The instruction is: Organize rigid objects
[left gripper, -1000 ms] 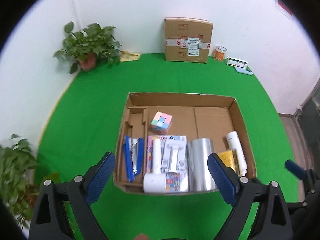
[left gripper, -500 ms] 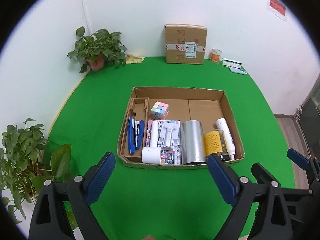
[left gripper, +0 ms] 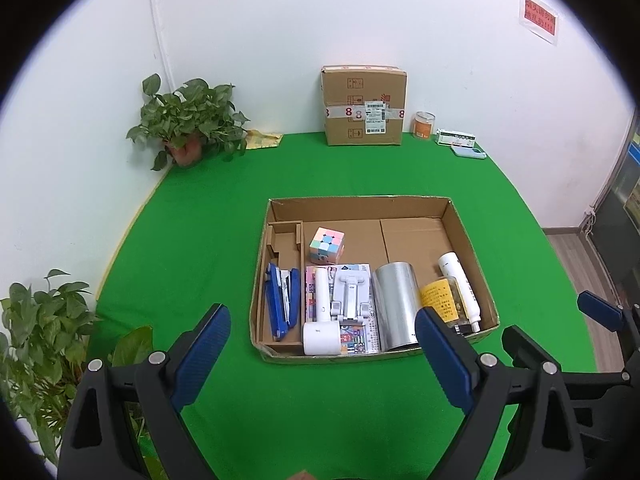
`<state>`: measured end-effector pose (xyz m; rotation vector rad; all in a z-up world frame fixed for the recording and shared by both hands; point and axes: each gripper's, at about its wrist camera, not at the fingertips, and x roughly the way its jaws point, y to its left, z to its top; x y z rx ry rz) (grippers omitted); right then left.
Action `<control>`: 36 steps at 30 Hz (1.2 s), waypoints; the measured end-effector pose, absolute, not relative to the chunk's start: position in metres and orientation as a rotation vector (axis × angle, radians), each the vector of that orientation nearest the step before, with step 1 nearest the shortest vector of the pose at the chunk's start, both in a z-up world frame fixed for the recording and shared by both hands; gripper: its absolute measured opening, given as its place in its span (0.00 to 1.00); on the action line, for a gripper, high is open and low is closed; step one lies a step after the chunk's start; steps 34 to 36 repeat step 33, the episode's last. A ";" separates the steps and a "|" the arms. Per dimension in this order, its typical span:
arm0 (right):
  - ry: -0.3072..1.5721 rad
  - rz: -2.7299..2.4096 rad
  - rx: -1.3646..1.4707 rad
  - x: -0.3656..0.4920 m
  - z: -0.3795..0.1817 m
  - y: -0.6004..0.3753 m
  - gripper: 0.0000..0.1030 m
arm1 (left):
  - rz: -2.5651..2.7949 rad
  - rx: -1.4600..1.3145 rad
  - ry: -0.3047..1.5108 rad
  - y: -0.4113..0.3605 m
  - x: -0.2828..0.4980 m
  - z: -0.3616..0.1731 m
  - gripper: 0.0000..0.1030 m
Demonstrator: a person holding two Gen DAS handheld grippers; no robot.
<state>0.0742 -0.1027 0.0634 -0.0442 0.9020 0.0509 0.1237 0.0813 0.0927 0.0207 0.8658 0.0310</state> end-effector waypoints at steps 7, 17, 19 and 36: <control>0.936 0.023 -0.065 0.081 0.053 -0.099 0.99 | 0.014 0.005 0.909 0.088 0.129 0.078 0.91; 0.974 0.012 -0.065 0.091 0.045 -0.104 0.99 | 0.010 0.003 0.934 0.084 0.131 0.071 0.91; 0.976 0.011 -0.064 0.093 0.045 -0.105 0.99 | 0.015 0.005 0.937 0.084 0.130 0.071 0.91; 0.959 0.040 -0.087 0.092 0.042 -0.094 0.99 | 0.064 0.008 0.897 0.089 0.130 0.077 0.91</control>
